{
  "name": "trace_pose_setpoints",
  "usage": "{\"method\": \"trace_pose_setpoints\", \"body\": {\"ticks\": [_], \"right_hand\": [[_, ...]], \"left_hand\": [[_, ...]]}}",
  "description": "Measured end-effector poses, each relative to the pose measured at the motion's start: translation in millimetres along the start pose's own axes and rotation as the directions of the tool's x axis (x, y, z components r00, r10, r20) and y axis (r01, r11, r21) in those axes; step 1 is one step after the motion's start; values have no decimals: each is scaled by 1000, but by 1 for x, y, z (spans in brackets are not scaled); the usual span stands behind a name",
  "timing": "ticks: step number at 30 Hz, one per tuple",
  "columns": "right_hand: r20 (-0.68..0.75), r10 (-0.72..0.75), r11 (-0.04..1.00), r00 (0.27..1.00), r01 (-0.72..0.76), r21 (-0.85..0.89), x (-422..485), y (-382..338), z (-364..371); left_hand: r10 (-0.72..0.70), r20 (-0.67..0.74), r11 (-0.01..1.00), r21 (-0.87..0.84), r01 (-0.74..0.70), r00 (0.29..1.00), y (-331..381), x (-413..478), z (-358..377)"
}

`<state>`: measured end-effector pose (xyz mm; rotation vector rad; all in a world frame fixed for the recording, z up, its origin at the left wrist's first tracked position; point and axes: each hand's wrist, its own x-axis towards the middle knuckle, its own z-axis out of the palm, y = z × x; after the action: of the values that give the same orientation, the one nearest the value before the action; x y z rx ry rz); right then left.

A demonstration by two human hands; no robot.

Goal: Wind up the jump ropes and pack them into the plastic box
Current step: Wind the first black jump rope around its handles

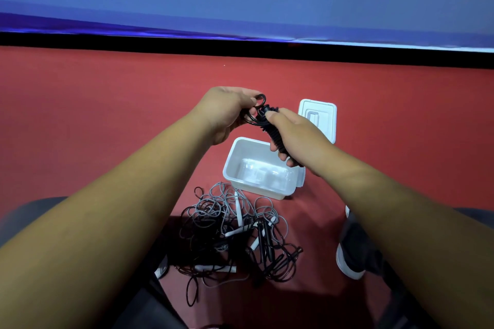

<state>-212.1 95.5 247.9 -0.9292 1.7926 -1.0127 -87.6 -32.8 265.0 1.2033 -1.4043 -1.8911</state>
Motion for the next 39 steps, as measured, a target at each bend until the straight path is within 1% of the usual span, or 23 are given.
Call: {"method": "trace_pose_setpoints", "body": {"ticks": [2, 5, 10, 14, 18, 22, 25, 27, 31, 35, 39], "right_hand": [[-20, 15, 999, 1000, -15, 43, 0, 0, 1], [-47, 21, 999, 999, -19, 46, -1, -4, -2], [-50, 29, 998, 998, -26, 58, -2, -6, -4], [-44, 0, 1000, 999, 1, 23, 1, -4, -5], [-52, -45, 999, 998, 44, -28, 4, -1, -6], [-69, -69, 996, 995, 65, -62, 5, 2, -7], [-88, -90, 990, 992, 80, -113, 7, 3, -7], [-96, -102, 986, 990, 88, -140, 7, 4, -7], [-123, -133, 979, 983, 111, -169, 6, 4, -9], [-112, -121, 982, 986, 102, -162, 6, 5, -11], [-99, -135, 978, 986, 117, -170, 3, 5, -13]], "left_hand": [[9, -49, 998, 55, -7, 999, -1, 2, -3], [10, -85, 995, 97, -2, 996, -5, 2, -4], [13, -21, 998, 69, -11, 1000, -2, 0, -4], [38, 23, 993, 111, -40, 999, 0, -1, -5], [95, 29, 974, 205, -99, 995, 0, -1, -4], [194, -2, 906, 383, -179, 981, -5, 5, -5], [213, 3, 888, 418, -195, 977, -9, 5, -5], [220, 4, 886, 418, -201, 976, -10, 4, -5], [226, -1, 911, 354, -210, 974, -9, 3, -6], [184, 13, 938, 296, -179, 983, -8, 2, -5], [148, 64, 951, 266, -160, 987, -13, -1, -6]]}}
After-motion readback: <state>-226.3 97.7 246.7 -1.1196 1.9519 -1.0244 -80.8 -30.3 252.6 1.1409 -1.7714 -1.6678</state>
